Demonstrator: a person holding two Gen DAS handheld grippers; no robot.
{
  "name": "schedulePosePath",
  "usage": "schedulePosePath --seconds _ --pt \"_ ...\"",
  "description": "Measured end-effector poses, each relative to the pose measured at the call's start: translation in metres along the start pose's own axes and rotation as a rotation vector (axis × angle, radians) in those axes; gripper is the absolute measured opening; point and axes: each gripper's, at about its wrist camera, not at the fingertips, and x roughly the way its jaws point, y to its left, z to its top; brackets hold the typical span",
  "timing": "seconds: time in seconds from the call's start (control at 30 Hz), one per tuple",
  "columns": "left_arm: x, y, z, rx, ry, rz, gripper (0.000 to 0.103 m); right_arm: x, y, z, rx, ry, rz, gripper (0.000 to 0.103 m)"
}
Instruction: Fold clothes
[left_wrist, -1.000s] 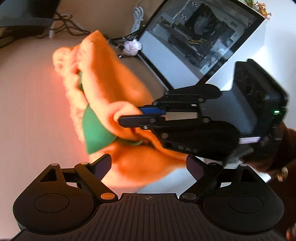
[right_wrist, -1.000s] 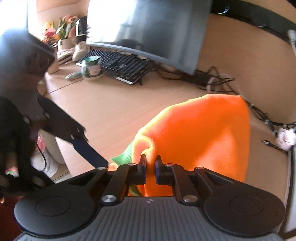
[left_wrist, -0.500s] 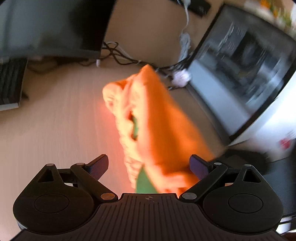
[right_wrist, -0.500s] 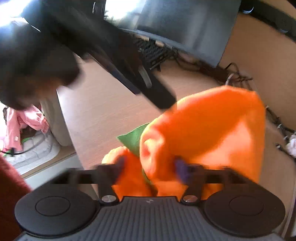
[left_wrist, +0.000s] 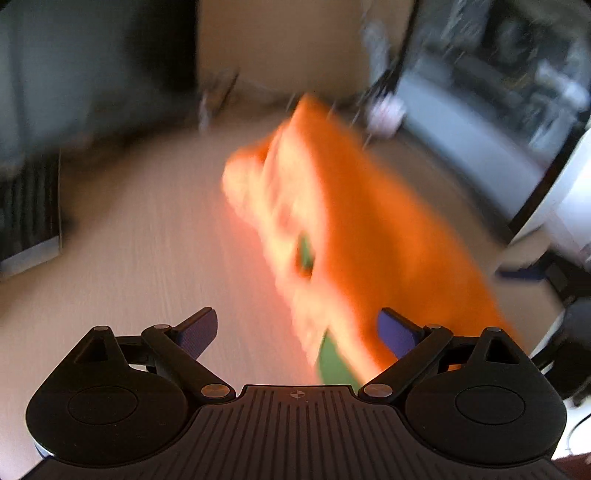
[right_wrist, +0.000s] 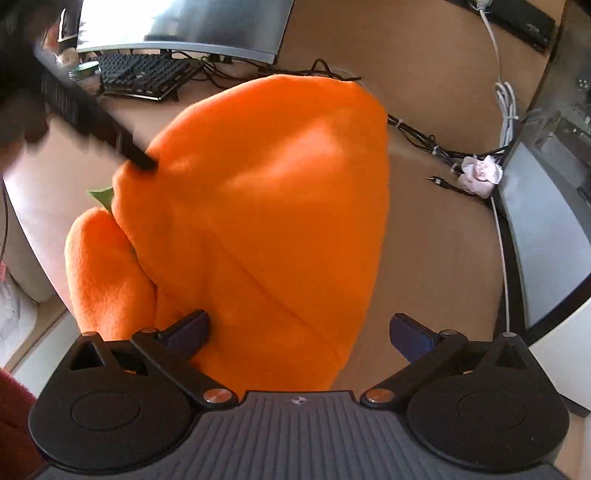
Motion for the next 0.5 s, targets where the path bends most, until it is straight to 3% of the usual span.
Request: schedulePosePath --seconds 0.2,0.3,0.37,0.5 --pt "-0.002 -0.033 0.064 0.099 -0.198 -0.238 0.098 0.001 0.015 0.002 -0.024 0.000 -0.055 0.103" --pt "0.047 -0.029 0.077 0.059 -0.134 -0.315 0.098 -0.005 0.017 0.001 0.002 0.028 -0.079 0.103" --pt "0.087 -0.007 0.077 -0.065 -0.041 -0.326 0.098 -0.010 0.018 0.000 0.009 0.044 -0.103 0.103" --pt "0.137 0.041 0.058 -0.262 0.025 -0.316 0.096 -0.011 0.029 0.001 -0.017 0.043 -0.151 0.103"
